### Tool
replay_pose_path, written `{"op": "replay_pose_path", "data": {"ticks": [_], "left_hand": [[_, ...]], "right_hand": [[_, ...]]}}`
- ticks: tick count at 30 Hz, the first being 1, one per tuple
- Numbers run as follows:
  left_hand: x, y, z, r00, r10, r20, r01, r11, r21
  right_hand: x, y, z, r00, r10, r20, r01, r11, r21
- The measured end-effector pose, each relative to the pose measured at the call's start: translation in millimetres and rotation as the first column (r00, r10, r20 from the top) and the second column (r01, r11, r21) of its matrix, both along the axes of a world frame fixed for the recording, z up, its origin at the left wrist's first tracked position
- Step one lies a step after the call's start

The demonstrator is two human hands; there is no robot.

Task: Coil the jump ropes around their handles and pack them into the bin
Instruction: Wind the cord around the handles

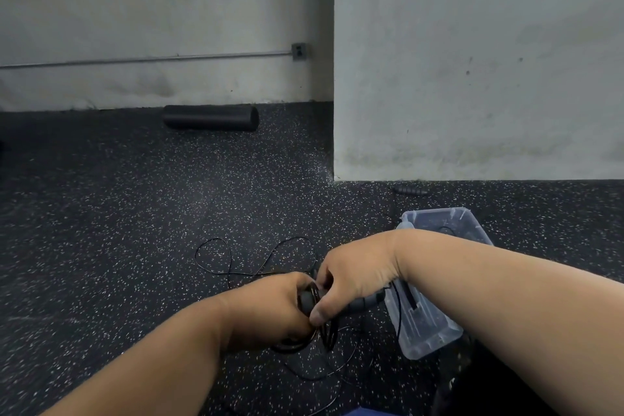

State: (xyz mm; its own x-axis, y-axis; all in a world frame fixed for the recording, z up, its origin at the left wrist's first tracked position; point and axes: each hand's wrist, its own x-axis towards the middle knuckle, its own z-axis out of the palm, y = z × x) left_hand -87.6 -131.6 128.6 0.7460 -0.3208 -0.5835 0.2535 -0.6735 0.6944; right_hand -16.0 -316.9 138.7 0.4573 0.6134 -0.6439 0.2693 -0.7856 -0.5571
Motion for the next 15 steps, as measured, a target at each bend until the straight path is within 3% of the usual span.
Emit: {"op": "replay_pose_path", "data": {"ticks": [4, 6, 10, 15], "left_hand": [[2.8, 11.7, -1.4, 0.964, 0.012, -0.267, -0.071, 0.974, -0.214], [4.3, 15.6, -2.4, 0.966, -0.068, -0.248, 0.016, 0.978, -0.207], [0.4, 6.9, -0.6, 0.978, -0.208, 0.001, 0.208, 0.977, 0.038], [1.8, 0.4, -11.8, 0.946, -0.29, 0.145, 0.236, 0.921, 0.309]], "right_hand": [[-5.4, -0.4, -4.4, 0.998, 0.059, -0.021, -0.059, 0.998, -0.007], [-7.6, 0.8, -8.2, 0.999, 0.046, -0.009, -0.046, 0.999, 0.001], [-6.3, 0.5, -6.7, 0.998, 0.056, 0.042, -0.056, 0.998, -0.01], [-0.3, -3.0, -8.1, 0.987, 0.033, 0.155, -0.03, 0.999, -0.023]]}}
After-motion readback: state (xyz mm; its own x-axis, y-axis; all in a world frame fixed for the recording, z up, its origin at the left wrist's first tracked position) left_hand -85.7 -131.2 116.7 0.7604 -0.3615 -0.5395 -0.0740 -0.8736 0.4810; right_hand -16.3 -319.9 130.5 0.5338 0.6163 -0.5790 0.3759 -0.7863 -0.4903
